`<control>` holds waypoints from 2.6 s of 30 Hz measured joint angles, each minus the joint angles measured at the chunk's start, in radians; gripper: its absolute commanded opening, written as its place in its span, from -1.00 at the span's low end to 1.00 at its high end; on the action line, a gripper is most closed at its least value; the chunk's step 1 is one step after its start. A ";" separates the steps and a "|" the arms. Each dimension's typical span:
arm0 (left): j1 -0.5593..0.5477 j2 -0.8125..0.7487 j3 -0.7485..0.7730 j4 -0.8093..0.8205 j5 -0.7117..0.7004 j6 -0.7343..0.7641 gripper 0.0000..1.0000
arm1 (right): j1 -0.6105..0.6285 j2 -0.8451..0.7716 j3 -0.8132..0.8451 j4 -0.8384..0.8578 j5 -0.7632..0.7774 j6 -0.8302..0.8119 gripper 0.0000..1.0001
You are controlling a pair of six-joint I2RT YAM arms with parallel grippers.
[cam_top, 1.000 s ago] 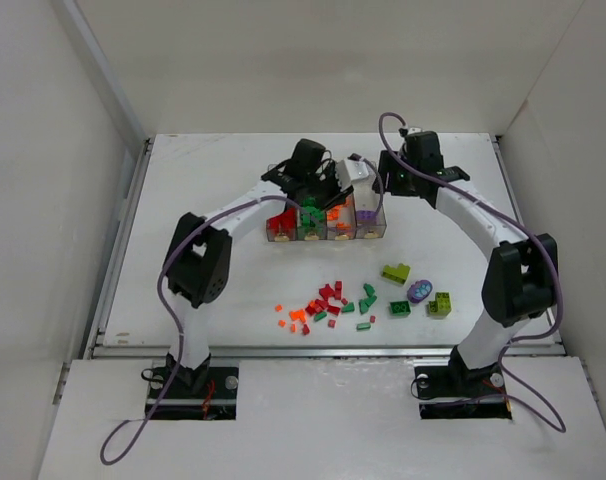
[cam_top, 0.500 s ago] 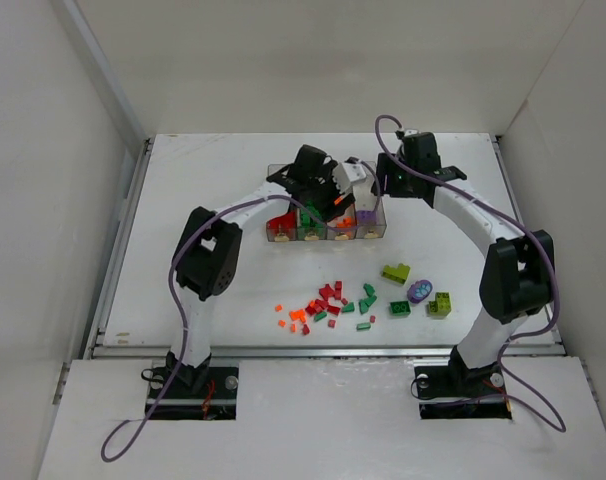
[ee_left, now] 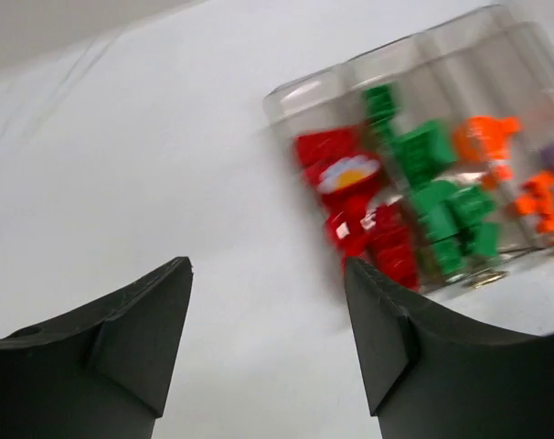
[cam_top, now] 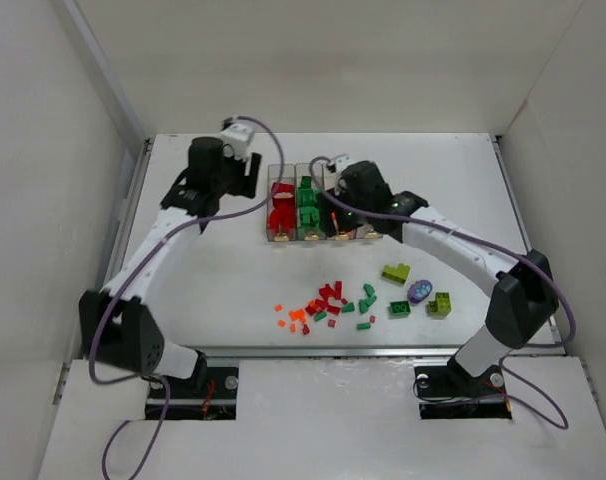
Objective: Sort the legos into containers by color
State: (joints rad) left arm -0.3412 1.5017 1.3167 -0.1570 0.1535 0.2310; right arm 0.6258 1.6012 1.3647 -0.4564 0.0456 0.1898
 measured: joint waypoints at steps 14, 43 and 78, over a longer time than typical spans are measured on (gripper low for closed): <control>0.243 -0.448 -0.574 -0.173 -0.379 -0.595 0.15 | 0.420 0.243 -0.024 -0.016 -0.032 0.049 0.43; 0.231 -0.571 -0.597 -0.093 -0.501 -0.594 0.15 | 0.529 0.483 0.174 -0.121 0.070 0.103 -0.43; 0.220 -0.507 -0.594 -0.008 0.202 -0.166 0.23 | -0.116 0.518 0.521 -0.159 0.115 0.048 -1.00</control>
State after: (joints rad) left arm -0.1207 0.9943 0.7231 -0.1654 0.3557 0.0650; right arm 0.5095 2.1193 1.8862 -0.6151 0.1608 0.2379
